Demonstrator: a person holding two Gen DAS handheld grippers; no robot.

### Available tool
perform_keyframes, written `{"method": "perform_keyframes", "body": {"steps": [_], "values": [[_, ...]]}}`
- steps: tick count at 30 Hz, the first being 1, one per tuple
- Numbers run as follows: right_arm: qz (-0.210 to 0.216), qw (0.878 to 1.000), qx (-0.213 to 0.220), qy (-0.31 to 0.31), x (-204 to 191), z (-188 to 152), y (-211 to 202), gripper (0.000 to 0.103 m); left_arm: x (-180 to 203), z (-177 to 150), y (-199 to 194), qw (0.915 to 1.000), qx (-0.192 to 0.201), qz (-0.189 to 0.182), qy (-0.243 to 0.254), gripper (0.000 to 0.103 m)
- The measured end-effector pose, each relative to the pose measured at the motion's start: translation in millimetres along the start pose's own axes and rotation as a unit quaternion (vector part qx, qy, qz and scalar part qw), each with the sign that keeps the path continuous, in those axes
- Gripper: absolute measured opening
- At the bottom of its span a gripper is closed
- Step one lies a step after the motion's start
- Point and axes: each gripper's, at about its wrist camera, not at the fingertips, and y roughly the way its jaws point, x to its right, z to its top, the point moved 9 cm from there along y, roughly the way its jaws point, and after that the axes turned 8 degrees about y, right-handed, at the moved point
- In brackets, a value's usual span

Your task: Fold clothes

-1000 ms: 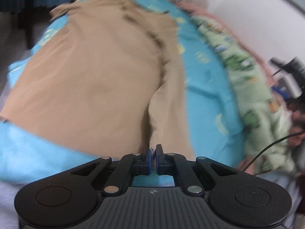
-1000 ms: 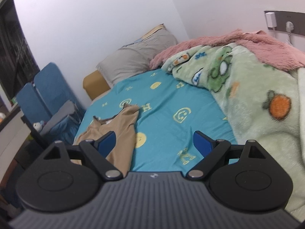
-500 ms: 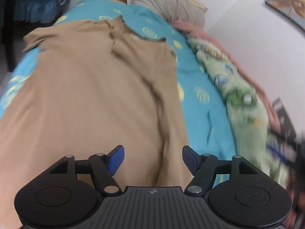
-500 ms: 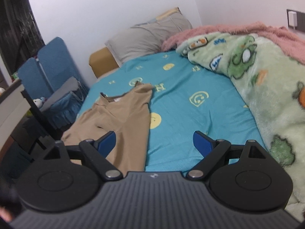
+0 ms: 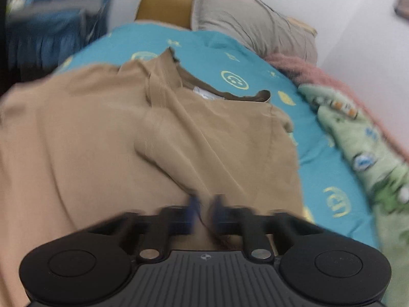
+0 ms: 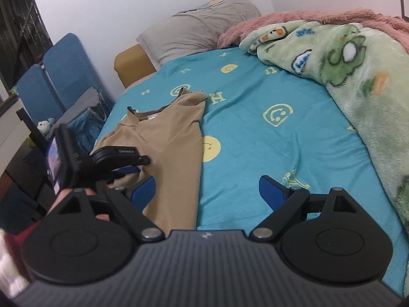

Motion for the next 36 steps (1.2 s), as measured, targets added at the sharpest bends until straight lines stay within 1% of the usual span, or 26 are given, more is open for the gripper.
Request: {"method": "perform_keyframes", "body": {"steps": [2, 5, 6, 7, 8, 9, 10, 11, 14, 16, 18, 19, 21, 24, 25, 26, 28, 30, 32, 33, 35, 36], "values": [[0.001, 1.000, -0.002, 0.002, 0.5, 0.1, 4.6, 0.089, 1.6, 11.7, -4.7, 0.9981, 0.024, 0.024, 0.051, 0.005], [0.003, 1.000, -0.005, 0.006, 0.9, 1.0, 9.8, 0.089, 0.5, 14.9, -2.6, 0.9921, 0.022, 0.071, 0.100, 0.005], [0.004, 1.000, -0.004, 0.004, 0.6, 0.7, 10.0, 0.089, 0.2, 16.1, -2.1, 0.9891, 0.022, 0.087, 0.117, 0.006], [0.004, 1.000, -0.004, 0.002, 0.1, 0.2, 9.7, 0.089, -0.5, 15.3, -2.0, 0.9872, 0.018, 0.095, 0.127, 0.009], [0.005, 1.000, -0.003, 0.000, -0.4, -0.2, 9.5, 0.089, -2.5, 9.7, -3.7, 0.9892, 0.011, 0.085, 0.119, 0.012], [0.004, 1.000, -0.001, -0.003, -0.6, -0.2, 8.5, 0.089, -5.7, 3.6, -8.1, 0.9917, 0.003, 0.074, 0.105, 0.019], [0.002, 1.000, 0.002, -0.003, -0.9, 0.1, 7.3, 0.089, -9.3, -3.2, -14.3, 0.9940, -0.003, 0.062, 0.090, 0.032], [0.001, 1.000, 0.004, -0.003, -0.9, 0.9, 6.2, 0.089, -13.2, -11.1, -24.4, 0.9957, -0.008, 0.049, 0.077, 0.036], [0.003, 1.000, 0.011, 0.001, -0.2, 3.6, 1.3, 0.089, -17.7, -37.0, -63.5, 0.9985, -0.022, 0.010, 0.049, 0.044], [0.004, 1.000, 0.014, 0.002, 0.0, 5.2, -2.8, 0.089, -19.1, -63.3, -98.9, 0.9989, -0.038, -0.021, 0.019, 0.050], [0.008, 1.000, 0.019, 0.004, -1.2, 6.2, -8.8, 0.089, -18.5, -95.5, -133.8, 0.9968, -0.061, -0.051, -0.009, 0.052], [0.010, 1.000, 0.022, 0.004, -2.3, 6.8, -11.8, 0.089, -16.5, -114.1, -150.5, 0.9947, -0.077, -0.066, -0.018, 0.052], [0.011, 1.000, 0.026, 0.002, -3.8, 7.2, -18.0, 0.089, -10.9, -150.2, -178.1, 0.9911, -0.101, -0.083, -0.024, 0.053], [0.019, 0.999, 0.027, 0.008, -5.8, 5.2, -29.2, 0.089, -3.1, -197.1, -207.8, 0.9880, -0.126, -0.087, -0.013, 0.053], [0.022, 0.999, 0.028, 0.009, -6.6, 3.4, -34.1, 0.089, 0.0, -207.7, -213.9, 0.9876, -0.129, -0.089, -0.005, 0.050], [0.024, 0.999, 0.028, 0.010, -7.3, 1.4, -39.1, 0.089, 2.8, -214.3, -217.8, 0.9873, -0.129, -0.092, 0.002, 0.050], [0.030, 0.999, 0.029, 0.006, -8.5, -4.3, -47.7, 0.089, 8.5, -225.9, -224.9, 0.9863, -0.131, -0.100, 0.013, 0.043], [0.031, 0.999, 0.022, 0.003, -8.9, -11.0, -52.2, 0.089, 14.6, -228.5, -228.6, 0.9838, -0.134, -0.117, 0.020, 0.043], [0.032, 0.999, 0.015, 0.002, -8.8, -16.6, -54.4, 0.089, 20.3, -232.7, -228.7, 0.9797, -0.147, -0.132, 0.033, 0.049], [0.031, 0.999, 0.013, 0.002, -9.0, -18.0, -55.1, 0.089, 20.7, -233.9, -230.6, 0.9793, -0.147, -0.134, 0.038, 0.049], [0.030, 0.999, 0.014, 0.001, -9.8, -18.1, -56.7, 0.089, 21.5, -236.4, -234.5, 0.9782, -0.147, -0.139, 0.046, 0.046], [0.030, 0.999, 0.016, 0.000, -10.4, -17.6, -57.7, 0.089, 21.9, -237.7, -236.4, 0.9776, -0.147, -0.142, 0.050, 0.026]]}}
